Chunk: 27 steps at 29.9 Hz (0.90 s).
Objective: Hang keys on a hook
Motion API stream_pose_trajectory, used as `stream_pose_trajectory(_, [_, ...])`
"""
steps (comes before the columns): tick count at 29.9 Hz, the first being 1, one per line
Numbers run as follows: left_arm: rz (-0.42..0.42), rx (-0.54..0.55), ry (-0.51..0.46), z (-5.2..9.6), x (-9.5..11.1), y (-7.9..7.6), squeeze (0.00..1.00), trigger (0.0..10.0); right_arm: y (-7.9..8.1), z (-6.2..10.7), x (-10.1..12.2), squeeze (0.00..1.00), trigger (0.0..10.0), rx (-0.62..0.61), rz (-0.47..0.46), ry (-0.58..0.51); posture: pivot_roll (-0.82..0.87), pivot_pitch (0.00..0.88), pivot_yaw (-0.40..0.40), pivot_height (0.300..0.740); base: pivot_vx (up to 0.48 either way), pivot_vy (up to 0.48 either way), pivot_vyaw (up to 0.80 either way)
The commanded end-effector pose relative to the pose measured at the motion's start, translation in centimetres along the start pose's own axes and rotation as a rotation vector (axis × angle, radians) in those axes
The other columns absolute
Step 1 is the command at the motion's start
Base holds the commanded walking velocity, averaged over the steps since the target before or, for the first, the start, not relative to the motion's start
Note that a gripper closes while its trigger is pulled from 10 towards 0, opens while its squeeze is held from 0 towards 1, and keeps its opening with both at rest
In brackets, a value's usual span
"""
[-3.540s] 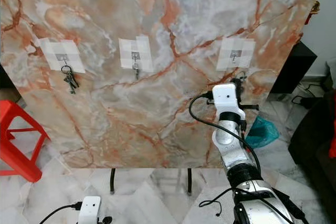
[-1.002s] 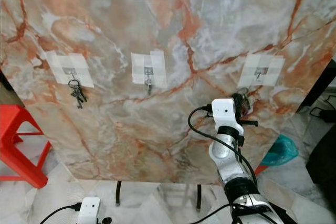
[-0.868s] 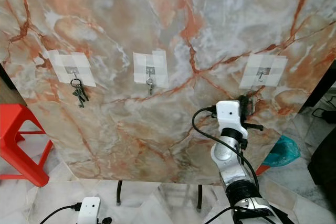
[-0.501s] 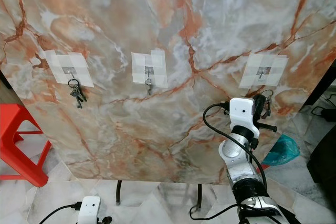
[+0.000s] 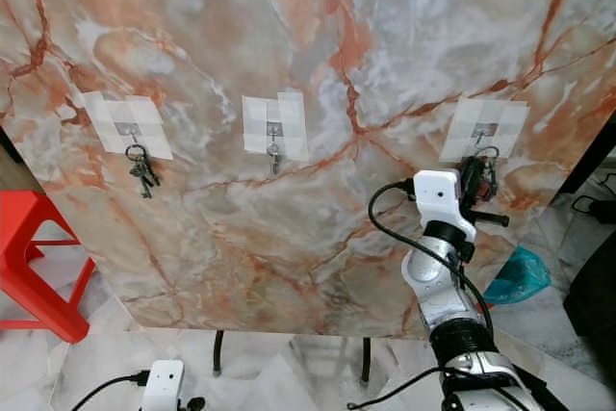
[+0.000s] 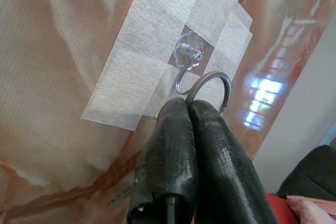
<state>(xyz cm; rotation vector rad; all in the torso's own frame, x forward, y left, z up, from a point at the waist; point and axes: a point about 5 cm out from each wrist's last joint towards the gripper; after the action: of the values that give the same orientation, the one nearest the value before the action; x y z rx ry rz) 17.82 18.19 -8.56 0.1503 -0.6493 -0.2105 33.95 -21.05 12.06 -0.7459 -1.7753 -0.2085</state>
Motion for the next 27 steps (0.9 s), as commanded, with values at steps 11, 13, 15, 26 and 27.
stream_pose_trajectory(11, [-0.009,-0.006,0.012,0.04,-0.25,-0.05,0.0,10.0,0.3,-0.9,0.99,0.0,10.0,0.027,0.005,-0.022,0.02,0.0,-0.031,0.74,0.0,0.0,0.0])
stream_pose_trajectory(13, [-0.008,-0.004,0.012,0.04,-0.26,-0.05,0.0,10.0,0.46,-1.05,1.02,0.0,10.0,0.052,0.021,-0.017,0.02,0.0,-0.031,0.74,0.0,0.0,0.0])
stream_pose_trajectory(15, [-0.008,-0.004,0.012,0.04,-0.25,-0.05,0.0,10.0,0.53,-1.11,1.08,0.0,10.0,0.058,0.031,-0.018,0.02,0.0,-0.032,0.74,0.0,0.0,0.0])
stream_pose_trajectory(26, [-0.008,-0.005,0.012,0.04,-0.26,-0.04,0.0,10.0,0.47,-1.36,0.97,0.0,10.0,0.059,0.041,0.013,0.02,0.0,-0.032,0.74,0.0,0.0,0.0])
stream_pose_trajectory(27, [-0.008,-0.005,0.012,0.04,-0.26,-0.04,0.0,10.0,0.46,-1.35,0.91,0.0,10.0,0.058,0.042,0.019,0.02,0.0,-0.032,0.74,0.0,0.0,0.0])
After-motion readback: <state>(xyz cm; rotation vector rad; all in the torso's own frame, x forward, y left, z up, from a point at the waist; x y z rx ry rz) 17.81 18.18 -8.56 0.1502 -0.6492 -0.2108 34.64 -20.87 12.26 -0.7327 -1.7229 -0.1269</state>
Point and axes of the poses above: a point about 5 cm out from each wrist's last joint towards the gripper, its own z axis pointing back from the gripper into the wrist, its own x axis along the axis of the wrist's last joint, y = z × x, and after that the axes turned 13 degrees about -z, right-handed
